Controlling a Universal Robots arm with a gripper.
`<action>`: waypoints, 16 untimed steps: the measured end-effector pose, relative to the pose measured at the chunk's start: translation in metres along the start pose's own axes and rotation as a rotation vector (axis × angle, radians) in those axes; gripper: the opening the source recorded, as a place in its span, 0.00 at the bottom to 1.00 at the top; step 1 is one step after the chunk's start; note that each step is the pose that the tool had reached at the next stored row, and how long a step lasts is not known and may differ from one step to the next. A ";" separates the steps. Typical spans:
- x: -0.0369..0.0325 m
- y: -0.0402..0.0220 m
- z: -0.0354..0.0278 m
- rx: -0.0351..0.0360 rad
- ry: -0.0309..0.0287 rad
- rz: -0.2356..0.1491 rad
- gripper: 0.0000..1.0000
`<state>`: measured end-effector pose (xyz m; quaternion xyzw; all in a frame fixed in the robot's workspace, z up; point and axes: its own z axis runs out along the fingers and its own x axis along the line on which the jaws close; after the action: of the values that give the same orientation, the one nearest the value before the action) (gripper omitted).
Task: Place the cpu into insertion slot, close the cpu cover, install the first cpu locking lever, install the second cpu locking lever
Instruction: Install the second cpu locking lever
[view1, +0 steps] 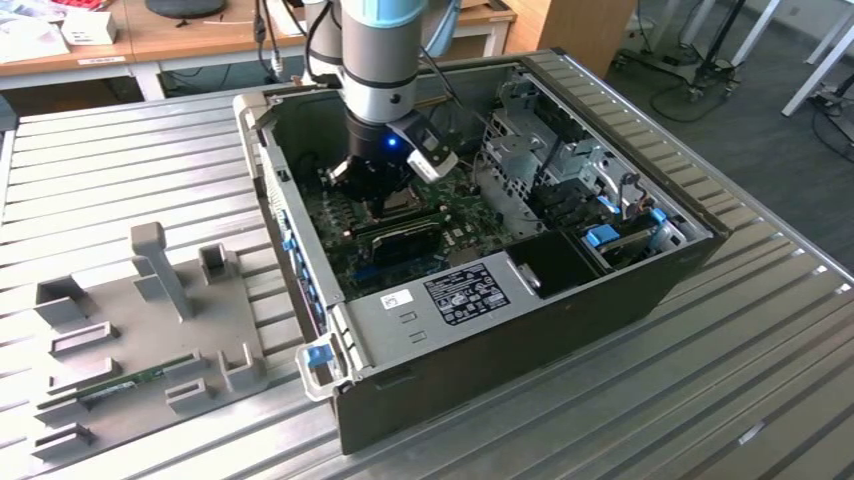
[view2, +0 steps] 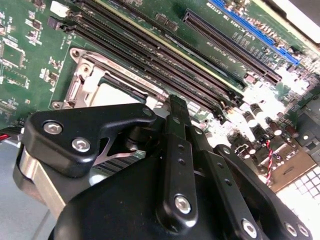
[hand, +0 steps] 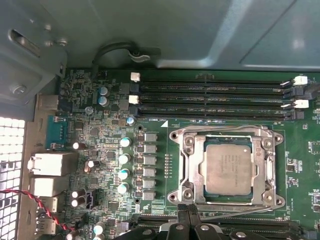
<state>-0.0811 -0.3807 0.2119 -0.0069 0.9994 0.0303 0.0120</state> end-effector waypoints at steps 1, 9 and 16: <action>0.0006 0.0000 0.0003 0.0009 0.0001 0.000 0.11; 0.0033 -0.0003 0.0046 0.0064 0.0001 0.000 0.11; 0.0051 -0.0003 0.0068 0.0064 -0.0003 0.000 0.11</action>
<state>-0.0860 -0.3806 0.2050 -0.0070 0.9995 0.0271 0.0122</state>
